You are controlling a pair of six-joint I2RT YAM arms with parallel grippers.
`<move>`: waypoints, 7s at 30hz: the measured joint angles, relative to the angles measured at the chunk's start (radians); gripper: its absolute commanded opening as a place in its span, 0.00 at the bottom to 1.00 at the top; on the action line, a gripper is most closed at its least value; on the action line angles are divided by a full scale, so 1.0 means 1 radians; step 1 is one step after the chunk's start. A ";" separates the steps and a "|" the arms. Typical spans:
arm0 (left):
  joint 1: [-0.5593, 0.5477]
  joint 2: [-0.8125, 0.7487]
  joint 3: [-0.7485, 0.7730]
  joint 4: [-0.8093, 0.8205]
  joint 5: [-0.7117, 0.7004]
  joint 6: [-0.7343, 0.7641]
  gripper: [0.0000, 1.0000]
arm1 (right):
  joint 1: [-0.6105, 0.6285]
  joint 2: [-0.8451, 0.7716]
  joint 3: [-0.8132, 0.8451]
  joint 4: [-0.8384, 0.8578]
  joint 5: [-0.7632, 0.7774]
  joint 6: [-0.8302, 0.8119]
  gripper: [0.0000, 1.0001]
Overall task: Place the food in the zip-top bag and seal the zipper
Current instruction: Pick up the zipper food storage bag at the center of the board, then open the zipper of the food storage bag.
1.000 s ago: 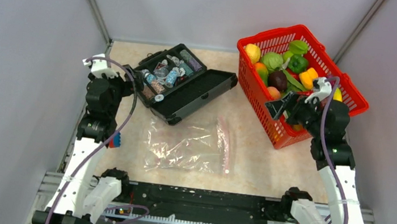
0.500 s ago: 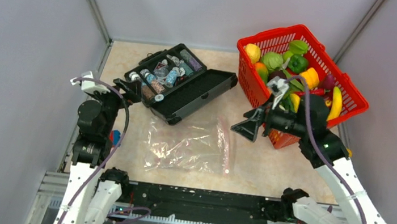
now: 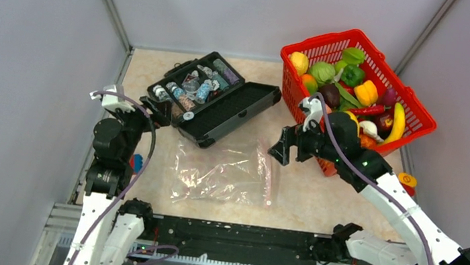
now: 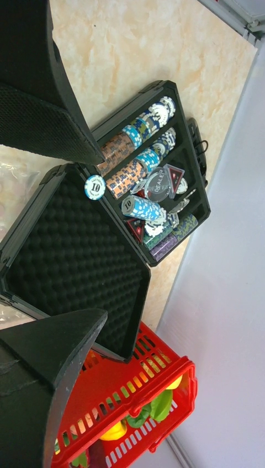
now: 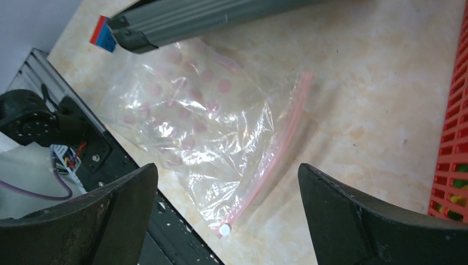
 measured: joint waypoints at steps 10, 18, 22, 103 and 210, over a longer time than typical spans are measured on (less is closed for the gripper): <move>0.000 0.002 0.000 -0.002 0.058 0.003 0.99 | 0.009 0.026 -0.182 0.108 -0.034 0.097 0.62; 0.000 0.035 0.000 -0.003 0.074 0.014 0.99 | 0.053 0.082 -0.262 0.206 0.005 0.127 0.60; 0.000 0.045 0.002 -0.003 0.079 0.014 0.99 | 0.057 0.082 -0.307 0.280 0.071 0.177 0.54; -0.475 0.215 0.169 -0.131 0.319 -0.033 0.89 | 0.140 -0.206 -0.658 0.781 -0.169 0.308 0.00; -0.872 0.935 0.900 -0.848 -0.071 -0.045 0.00 | 0.438 -0.248 -0.261 0.440 0.332 0.046 0.65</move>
